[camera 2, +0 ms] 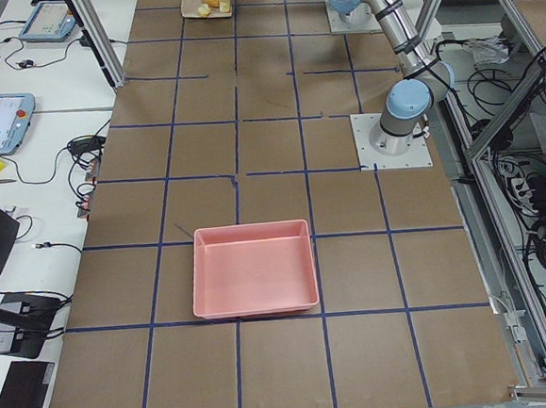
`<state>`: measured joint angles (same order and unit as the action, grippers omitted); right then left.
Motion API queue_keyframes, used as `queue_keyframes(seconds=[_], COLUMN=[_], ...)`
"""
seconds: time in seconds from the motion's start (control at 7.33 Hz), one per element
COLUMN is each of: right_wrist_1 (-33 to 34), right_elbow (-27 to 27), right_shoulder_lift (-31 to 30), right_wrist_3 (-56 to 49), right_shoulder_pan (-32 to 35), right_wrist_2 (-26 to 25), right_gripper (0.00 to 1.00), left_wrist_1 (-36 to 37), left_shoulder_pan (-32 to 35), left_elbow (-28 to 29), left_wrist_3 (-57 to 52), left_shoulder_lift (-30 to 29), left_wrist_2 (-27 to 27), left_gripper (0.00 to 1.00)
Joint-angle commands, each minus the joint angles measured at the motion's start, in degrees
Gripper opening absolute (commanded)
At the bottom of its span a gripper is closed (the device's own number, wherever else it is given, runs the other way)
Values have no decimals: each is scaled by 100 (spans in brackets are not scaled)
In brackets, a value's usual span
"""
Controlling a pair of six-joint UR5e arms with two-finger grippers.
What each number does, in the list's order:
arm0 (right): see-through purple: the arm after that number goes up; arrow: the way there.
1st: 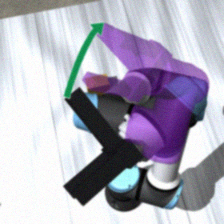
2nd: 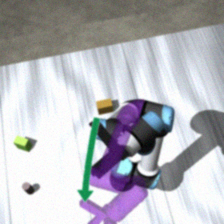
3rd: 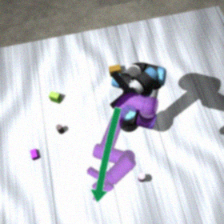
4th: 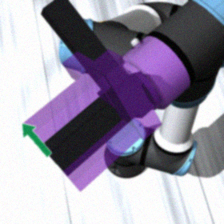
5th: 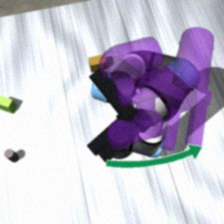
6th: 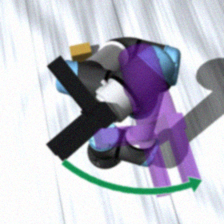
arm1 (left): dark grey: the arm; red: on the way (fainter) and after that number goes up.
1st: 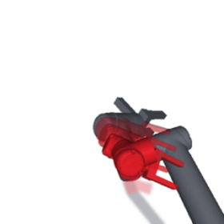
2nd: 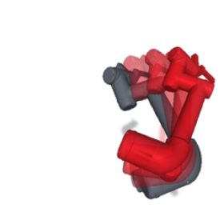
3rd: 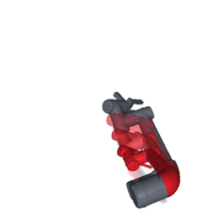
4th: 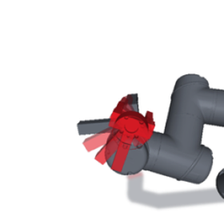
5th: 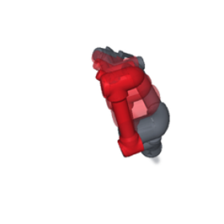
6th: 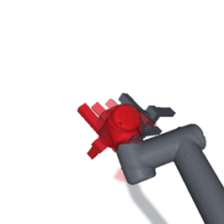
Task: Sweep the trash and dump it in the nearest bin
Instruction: 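Sweep the cubes and potato into the dustpan with the left-held brush, then lift the loaded dustpan with the right gripper while the left withdraws the brush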
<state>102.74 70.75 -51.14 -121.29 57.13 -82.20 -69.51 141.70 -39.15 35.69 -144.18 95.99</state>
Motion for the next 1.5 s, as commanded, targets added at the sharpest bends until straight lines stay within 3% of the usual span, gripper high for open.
queue_keyframes(seconds=[0.0, 0.14, 0.55, 0.68, 0.95, 1.09, 1.36], right_wrist_1=[-9, -17, -902, -1010, -1988, -2125, -2530], right_elbow=[-17, -35, -123, -114, -254, -281, -308], right_shoulder_lift=[-10, -28, -80, -150, -413, -502, -739], right_wrist_3=[0, -8, 44, 27, 79, 132, 229], right_shoulder_pan=[0, -26, -446, -553, -633, -659, -1376], right_wrist_2=[11, 55, 1105, 1214, 1977, 2076, 2191], right_gripper=[0, 0, 0, 0, 0, 0, 0], left_wrist_1=[-430, -685, -1002, -1230, -1443, -1330, -1294], left_shoulder_pan=[-10, -80, -1052, -1387, -1766, -1977, -2522], left_elbow=[-284, -626, -2057, -2523, -3734, -4541, -5617], left_wrist_3=[-569, -981, -1739, -1941, -2066, -1970, -1891], left_shoulder_lift=[371, 599, 1722, 2144, 2980, 3427, 4341], left_wrist_2=[208, 497, 483, 491, 526, 492, 108], left_gripper=[1, 1, 1, 1, 1, 1, 1])
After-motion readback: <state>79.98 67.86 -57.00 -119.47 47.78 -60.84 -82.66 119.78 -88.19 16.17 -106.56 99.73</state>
